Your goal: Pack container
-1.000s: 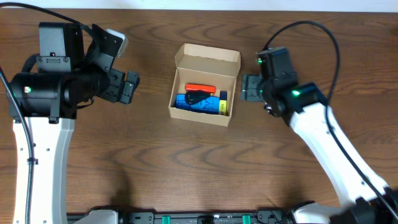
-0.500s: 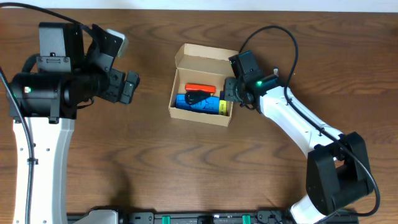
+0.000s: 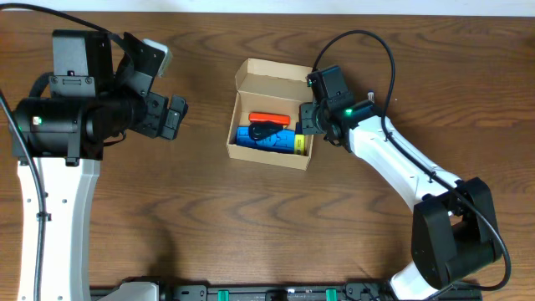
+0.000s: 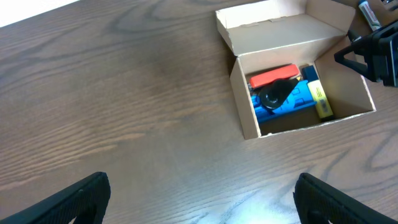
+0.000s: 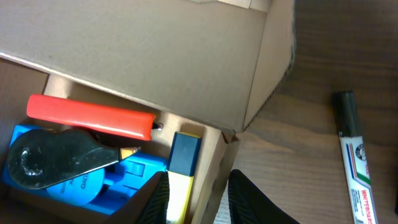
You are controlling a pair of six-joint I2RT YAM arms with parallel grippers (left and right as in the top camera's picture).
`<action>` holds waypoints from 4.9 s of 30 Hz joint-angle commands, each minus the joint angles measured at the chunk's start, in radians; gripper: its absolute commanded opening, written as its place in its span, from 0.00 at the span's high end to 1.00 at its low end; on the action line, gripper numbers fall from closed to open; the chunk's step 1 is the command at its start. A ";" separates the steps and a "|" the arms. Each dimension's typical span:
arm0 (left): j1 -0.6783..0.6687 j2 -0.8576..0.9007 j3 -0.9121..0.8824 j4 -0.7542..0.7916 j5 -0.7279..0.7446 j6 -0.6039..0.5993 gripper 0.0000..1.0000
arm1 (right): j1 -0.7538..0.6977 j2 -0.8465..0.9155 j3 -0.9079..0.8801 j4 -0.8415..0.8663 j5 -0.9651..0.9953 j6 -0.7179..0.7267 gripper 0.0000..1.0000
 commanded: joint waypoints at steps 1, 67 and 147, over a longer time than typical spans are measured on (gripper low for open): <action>0.002 -0.002 0.005 -0.002 -0.001 0.006 0.05 | 0.008 0.019 -0.002 0.010 0.003 -0.039 0.69; 0.002 -0.002 0.005 -0.002 -0.001 0.006 0.05 | -0.240 -0.182 0.093 -0.142 0.071 -0.324 0.34; 0.002 -0.002 0.005 -0.002 -0.001 0.006 0.05 | 0.100 0.029 0.259 -0.270 -0.408 -1.305 0.99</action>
